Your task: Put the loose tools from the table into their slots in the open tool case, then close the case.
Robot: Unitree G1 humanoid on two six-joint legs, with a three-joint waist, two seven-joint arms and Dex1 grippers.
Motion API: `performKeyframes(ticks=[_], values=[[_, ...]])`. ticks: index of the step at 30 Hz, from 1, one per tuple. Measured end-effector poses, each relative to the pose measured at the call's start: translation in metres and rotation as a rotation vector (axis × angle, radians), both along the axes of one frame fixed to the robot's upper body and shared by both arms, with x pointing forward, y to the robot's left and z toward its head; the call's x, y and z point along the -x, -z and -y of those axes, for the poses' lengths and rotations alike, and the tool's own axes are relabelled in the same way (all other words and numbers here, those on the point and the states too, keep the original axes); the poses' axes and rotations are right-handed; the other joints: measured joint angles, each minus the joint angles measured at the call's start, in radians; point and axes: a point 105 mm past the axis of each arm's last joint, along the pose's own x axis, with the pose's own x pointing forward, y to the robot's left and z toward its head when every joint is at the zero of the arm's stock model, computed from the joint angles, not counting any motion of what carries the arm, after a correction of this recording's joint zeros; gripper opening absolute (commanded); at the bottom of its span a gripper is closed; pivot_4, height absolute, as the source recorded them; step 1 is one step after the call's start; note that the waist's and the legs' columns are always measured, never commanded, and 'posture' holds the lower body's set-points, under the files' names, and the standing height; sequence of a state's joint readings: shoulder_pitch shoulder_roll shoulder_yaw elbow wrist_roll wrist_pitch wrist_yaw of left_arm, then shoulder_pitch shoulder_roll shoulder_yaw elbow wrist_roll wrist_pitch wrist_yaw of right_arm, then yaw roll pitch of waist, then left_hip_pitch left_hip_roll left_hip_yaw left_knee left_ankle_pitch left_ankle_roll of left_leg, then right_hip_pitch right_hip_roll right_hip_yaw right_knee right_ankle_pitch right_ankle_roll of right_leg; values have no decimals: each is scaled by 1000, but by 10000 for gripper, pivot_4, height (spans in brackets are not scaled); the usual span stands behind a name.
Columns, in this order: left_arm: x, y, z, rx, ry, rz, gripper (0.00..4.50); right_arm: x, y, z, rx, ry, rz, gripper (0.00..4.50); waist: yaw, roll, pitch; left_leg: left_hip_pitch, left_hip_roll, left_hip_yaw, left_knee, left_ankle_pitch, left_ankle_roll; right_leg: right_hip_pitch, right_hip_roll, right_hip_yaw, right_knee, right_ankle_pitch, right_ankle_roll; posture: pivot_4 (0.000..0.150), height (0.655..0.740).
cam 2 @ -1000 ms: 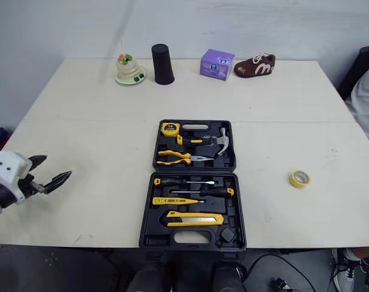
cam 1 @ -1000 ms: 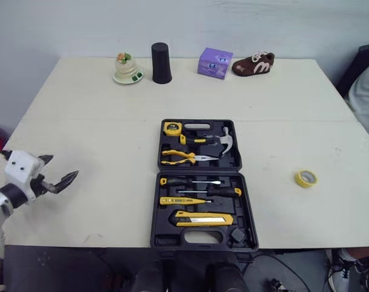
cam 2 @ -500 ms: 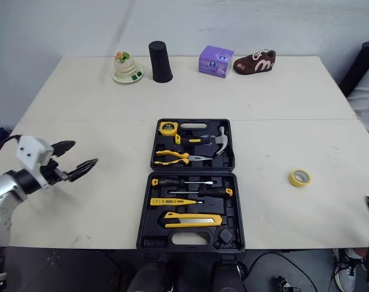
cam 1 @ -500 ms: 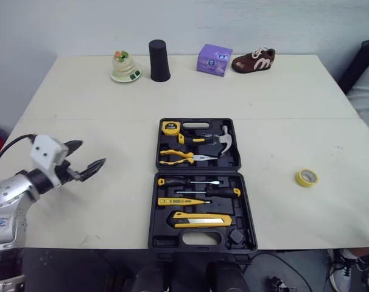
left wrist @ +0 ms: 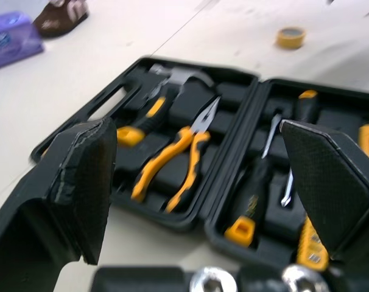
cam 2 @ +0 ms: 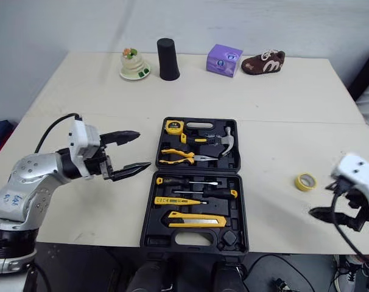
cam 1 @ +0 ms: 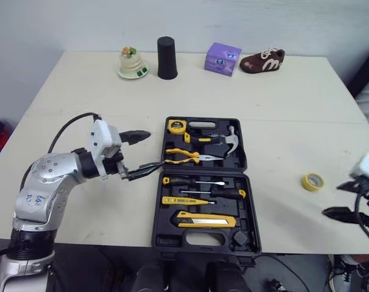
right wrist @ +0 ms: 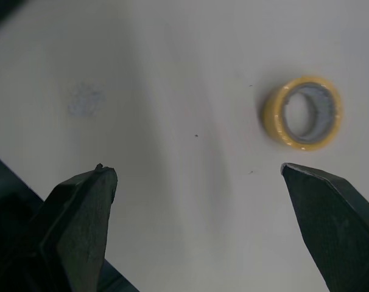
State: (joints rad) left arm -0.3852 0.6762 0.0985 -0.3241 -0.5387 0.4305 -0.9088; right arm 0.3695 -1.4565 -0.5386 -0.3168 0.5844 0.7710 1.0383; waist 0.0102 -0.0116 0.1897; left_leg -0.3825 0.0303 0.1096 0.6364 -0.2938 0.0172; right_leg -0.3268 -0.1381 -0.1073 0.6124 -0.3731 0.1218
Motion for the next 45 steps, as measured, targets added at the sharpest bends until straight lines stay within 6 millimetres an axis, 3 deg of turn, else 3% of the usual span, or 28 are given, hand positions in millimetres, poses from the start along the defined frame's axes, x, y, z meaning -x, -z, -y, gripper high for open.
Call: performKeyframes(ticks=[4,12,19,36,39,45], values=[[8,1,11,11,64,-47,44694,-12,5,5,15,-22,-28,45000,1,1,1,-8,0,-2,9,-1,2,-4,5,0,2,1,1,1500,7400],[32,-2,38,-1,218,-79,44694,-39,2,17,109,-82,-47,45000,-6,4,6,-8,1,-3,15,0,1,-3,5,0,4,1,2,1500,7400],[43,0,42,-4,236,-103,44694,-61,12,19,109,-115,-82,45000,-13,8,8,-8,1,-3,15,1,0,-4,6,0,5,1,2,1500,7400],[43,7,38,3,205,-137,44694,-72,34,18,108,-138,-147,45000,-11,8,9,-8,1,-3,17,2,1,-4,5,0,9,1,2,1500,7400],[43,7,37,4,199,-139,45000,-76,33,17,111,-139,-135,37078,-12,8,9,-8,1,-3,18,2,1,-4,5,0,9,1,2,1500,7400],[44,11,36,11,188,-140,45000,-79,35,19,139,-159,-128,7683,-12,8,9,-8,1,-3,18,2,1,-4,5,0,9,1,2,1500,7400]])
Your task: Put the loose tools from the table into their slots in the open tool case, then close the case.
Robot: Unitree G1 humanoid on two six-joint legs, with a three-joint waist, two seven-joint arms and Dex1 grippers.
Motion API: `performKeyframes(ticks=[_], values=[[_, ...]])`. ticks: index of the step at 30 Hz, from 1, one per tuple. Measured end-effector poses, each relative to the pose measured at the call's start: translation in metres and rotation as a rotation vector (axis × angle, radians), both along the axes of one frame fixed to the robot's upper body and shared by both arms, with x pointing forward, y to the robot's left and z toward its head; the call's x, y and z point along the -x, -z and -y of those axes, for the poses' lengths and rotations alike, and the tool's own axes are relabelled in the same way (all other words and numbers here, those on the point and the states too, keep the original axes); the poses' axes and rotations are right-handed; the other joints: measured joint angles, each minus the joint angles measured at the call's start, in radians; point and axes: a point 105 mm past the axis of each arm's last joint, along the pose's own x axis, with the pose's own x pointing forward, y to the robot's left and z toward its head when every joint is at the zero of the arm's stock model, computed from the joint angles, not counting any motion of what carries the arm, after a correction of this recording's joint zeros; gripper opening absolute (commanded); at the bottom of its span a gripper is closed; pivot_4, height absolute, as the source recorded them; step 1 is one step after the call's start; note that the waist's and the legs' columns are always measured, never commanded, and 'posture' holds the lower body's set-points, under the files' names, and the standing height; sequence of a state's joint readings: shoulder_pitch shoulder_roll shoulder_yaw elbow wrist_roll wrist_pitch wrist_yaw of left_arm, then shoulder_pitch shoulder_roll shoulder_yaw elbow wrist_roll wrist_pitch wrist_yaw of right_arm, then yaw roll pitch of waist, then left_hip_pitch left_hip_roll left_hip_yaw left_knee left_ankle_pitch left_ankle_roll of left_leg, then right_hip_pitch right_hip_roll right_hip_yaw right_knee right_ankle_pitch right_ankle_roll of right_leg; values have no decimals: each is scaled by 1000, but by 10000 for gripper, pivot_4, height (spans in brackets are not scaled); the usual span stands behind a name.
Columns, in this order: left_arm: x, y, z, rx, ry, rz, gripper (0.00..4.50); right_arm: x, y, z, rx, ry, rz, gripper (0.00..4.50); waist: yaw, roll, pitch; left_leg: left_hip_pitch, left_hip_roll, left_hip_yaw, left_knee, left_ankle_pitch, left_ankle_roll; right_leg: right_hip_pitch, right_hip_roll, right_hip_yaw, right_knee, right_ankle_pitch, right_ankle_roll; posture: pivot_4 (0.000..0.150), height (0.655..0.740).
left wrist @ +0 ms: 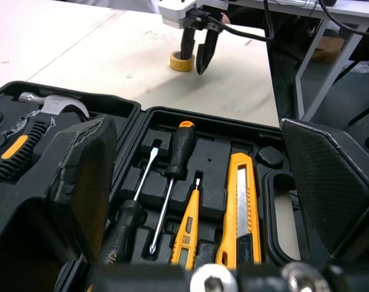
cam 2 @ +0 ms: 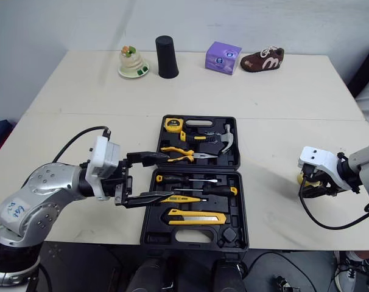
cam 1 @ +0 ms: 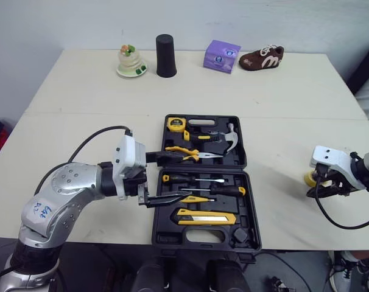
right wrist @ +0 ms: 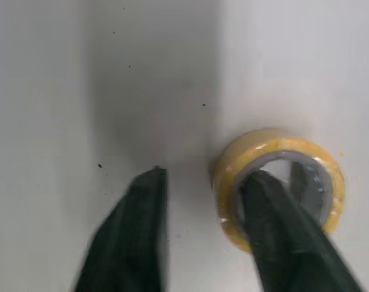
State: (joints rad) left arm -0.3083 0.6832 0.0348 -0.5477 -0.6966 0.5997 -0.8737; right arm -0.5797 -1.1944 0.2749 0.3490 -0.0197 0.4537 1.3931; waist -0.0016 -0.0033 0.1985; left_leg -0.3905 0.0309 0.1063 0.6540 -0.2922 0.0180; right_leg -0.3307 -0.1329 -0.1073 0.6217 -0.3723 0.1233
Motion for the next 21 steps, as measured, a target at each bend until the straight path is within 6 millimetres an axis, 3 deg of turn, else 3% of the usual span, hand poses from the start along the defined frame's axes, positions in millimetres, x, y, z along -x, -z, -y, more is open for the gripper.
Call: performKeyframes(ticks=[1,2,9,13,16,21], values=[[0,0,0,1,-1,3,45000,0,0,1,9,-11,4,1843,1,0,0,0,0,0,0,0,0,0,0,0,0,0,0,1500,7400],[0,0,0,1,-2,4,45000,-1,0,1,18,-23,11,269,1,0,0,0,0,0,1,0,0,0,0,0,0,0,0,1500,7400],[4,-1,2,-3,36,71,45000,-7,-9,-16,45,-202,56,269,-1,1,0,0,0,0,1,0,0,0,0,0,0,0,0,1500,7400],[5,-1,2,-9,60,78,45000,-4,-32,-59,0,-363,77,269,-3,1,1,0,1,0,0,0,-1,-2,1,1,1,0,0,1500,7400],[7,1,2,-32,78,93,45000,8,-37,-98,-53,-520,80,269,0,1,1,-1,1,0,0,0,-1,-2,1,1,4,0,0,1500,7400],[10,15,-4,-65,68,25,45000,52,-29,-151,-200,-736,-7,269,3,1,1,-4,0,-2,2,-1,1,-3,-1,0,4,0,0,1500,7400]])
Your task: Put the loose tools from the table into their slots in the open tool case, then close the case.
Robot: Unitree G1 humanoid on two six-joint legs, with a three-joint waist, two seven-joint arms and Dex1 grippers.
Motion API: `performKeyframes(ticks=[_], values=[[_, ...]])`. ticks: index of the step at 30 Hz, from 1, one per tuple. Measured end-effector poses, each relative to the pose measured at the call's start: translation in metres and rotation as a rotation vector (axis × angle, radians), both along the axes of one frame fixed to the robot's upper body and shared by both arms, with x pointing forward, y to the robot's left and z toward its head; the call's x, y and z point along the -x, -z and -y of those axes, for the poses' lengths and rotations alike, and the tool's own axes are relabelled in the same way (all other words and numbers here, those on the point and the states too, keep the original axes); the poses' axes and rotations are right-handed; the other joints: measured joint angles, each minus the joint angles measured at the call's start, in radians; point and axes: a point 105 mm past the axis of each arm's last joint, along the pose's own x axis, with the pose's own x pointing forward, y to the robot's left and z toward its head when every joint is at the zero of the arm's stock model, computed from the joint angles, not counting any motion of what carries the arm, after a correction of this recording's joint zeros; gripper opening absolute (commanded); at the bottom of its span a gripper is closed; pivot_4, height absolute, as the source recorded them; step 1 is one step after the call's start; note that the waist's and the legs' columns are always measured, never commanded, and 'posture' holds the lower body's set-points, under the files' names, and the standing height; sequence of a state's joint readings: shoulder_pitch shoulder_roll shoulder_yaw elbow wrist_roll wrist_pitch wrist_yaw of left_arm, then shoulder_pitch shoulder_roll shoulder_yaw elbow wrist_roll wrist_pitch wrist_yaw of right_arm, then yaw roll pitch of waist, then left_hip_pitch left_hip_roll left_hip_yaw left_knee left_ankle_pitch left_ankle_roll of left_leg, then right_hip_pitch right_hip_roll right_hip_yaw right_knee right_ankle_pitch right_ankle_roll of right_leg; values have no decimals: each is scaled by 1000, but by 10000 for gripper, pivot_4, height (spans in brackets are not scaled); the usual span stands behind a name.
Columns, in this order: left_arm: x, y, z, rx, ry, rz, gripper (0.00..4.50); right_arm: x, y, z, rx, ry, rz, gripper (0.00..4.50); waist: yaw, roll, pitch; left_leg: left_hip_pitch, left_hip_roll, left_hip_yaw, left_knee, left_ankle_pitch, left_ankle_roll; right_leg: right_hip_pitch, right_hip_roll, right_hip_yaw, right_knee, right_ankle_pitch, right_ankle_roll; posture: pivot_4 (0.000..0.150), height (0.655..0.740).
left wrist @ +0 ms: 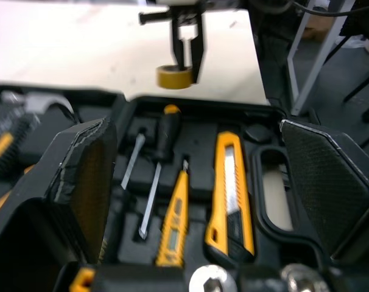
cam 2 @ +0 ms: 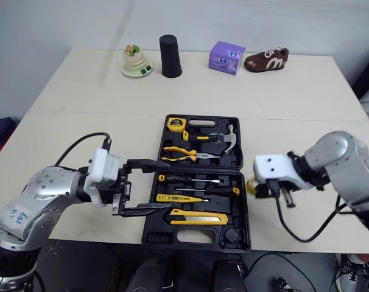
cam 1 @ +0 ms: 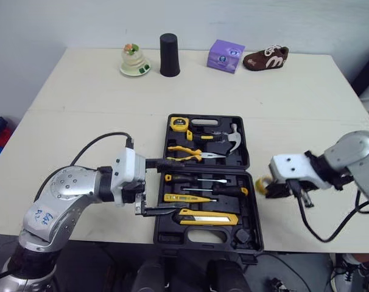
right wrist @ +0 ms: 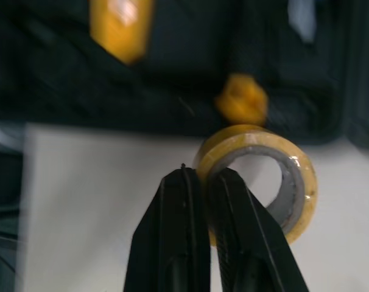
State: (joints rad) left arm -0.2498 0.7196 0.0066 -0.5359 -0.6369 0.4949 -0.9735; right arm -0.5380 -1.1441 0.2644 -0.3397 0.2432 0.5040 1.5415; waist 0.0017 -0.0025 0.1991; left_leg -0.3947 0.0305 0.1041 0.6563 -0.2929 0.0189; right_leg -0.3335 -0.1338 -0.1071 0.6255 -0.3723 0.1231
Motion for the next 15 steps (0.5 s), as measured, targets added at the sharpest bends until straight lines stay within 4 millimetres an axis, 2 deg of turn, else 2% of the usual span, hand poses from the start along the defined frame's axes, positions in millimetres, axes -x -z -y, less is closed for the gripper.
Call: performKeyframes(ticks=[2,6,9,15], values=[[0,-1,0,8,-5,-2,45000,11,-4,-13,-47,-43,-37,269,-1,0,0,0,0,-1,1,0,0,0,0,0,0,0,0,1500,7400],[1,4,-2,9,-20,-20,45000,35,5,-8,17,-100,-127,269,-1,-1,0,0,0,-2,2,0,1,1,0,-1,-3,0,0,1500,7400],[4,9,-5,-11,-21,-28,45000,49,9,-19,5,-172,-172,269,-8,0,0,1,1,-1,2,-1,0,1,0,0,-2,0,0,1500,7400],[11,15,-7,-45,-21,-39,45000,49,22,-23,18,-213,-182,269,-5,0,0,1,1,-1,2,0,0,0,0,0,-1,0,-1,1500,7400]])
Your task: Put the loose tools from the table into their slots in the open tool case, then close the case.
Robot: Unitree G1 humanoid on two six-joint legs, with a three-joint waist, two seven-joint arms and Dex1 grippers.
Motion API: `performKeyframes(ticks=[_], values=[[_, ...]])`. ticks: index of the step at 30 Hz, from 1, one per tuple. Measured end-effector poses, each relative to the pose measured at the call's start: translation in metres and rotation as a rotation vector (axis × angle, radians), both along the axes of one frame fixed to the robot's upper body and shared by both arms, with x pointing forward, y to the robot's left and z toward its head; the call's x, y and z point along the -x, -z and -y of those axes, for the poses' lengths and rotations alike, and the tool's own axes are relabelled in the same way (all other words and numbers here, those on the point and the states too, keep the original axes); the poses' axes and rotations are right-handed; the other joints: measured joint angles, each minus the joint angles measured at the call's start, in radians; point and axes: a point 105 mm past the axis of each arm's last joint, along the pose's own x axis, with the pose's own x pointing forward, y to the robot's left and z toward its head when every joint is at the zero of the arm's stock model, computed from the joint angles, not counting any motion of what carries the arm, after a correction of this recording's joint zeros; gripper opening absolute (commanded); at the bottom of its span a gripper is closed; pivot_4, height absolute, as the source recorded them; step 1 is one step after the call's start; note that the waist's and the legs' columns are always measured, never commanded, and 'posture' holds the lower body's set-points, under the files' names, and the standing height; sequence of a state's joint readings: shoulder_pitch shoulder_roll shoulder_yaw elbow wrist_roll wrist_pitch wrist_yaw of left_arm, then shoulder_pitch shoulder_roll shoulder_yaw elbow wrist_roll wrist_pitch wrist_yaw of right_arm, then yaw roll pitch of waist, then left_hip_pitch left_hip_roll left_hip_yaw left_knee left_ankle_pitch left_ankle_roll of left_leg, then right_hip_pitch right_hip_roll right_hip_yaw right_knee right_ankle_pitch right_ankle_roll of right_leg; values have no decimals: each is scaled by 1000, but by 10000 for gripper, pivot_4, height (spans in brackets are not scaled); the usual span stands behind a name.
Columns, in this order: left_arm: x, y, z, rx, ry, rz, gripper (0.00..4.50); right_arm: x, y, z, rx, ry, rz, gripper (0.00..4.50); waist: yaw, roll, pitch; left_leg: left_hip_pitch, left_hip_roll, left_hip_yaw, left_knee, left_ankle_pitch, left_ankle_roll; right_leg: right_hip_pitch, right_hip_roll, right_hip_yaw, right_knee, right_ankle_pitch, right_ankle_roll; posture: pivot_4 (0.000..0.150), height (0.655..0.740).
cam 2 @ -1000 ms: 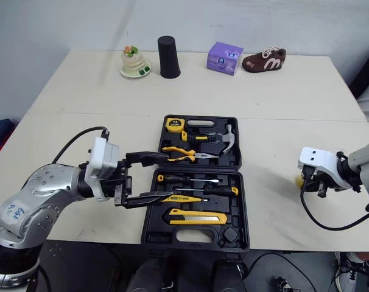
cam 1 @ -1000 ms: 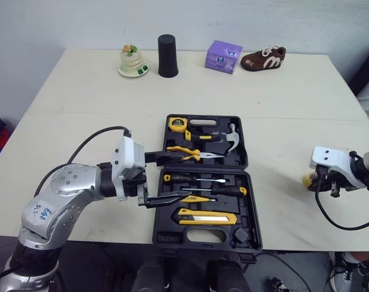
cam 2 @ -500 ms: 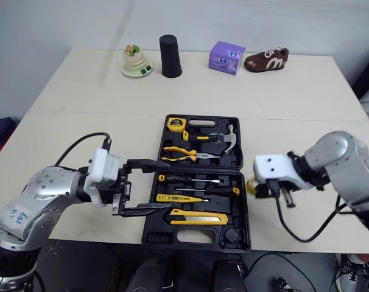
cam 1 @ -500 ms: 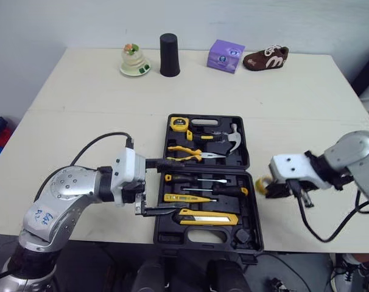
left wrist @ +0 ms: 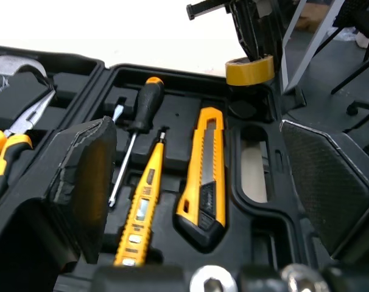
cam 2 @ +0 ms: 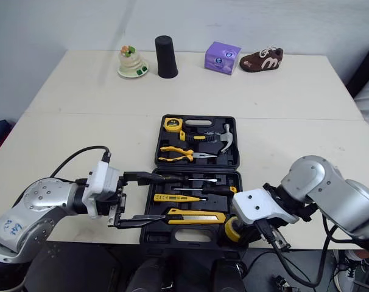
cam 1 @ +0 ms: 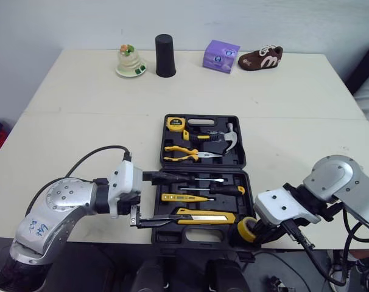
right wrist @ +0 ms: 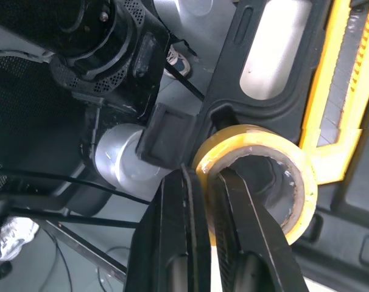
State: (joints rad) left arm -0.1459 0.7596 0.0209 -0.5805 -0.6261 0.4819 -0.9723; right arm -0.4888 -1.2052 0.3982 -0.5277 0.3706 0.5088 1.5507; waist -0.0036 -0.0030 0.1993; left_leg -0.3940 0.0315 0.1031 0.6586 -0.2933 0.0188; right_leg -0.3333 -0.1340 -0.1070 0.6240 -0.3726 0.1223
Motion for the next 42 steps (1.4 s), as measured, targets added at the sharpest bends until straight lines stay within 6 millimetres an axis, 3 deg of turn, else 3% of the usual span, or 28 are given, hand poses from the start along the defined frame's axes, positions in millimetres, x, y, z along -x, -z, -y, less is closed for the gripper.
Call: performKeyframes(ticks=[11,24,31,42], values=[[8,5,0,-25,2,-34,45000,0,16,-6,11,-33,-12,269,1,0,0,0,0,0,1,0,0,0,0,0,1,0,0,1500,7400],[16,15,-3,-36,-7,-57,45000,-9,19,-8,65,-64,59,269,0,0,0,2,0,0,1,0,0,2,-1,0,1,0,0,1500,7400],[18,14,-4,-40,-5,-49,45000,-6,19,-7,61,-57,23,30490,1,0,0,2,0,-1,1,0,0,3,-6,-1,0,0,-1,1500,7400],[24,19,-8,-73,24,-84,45000,2,-5,3,31,-56,-51,30490,-1,0,0,3,0,-1,1,-1,0,3,-7,-1,0,-1,-1,1500,7400]])
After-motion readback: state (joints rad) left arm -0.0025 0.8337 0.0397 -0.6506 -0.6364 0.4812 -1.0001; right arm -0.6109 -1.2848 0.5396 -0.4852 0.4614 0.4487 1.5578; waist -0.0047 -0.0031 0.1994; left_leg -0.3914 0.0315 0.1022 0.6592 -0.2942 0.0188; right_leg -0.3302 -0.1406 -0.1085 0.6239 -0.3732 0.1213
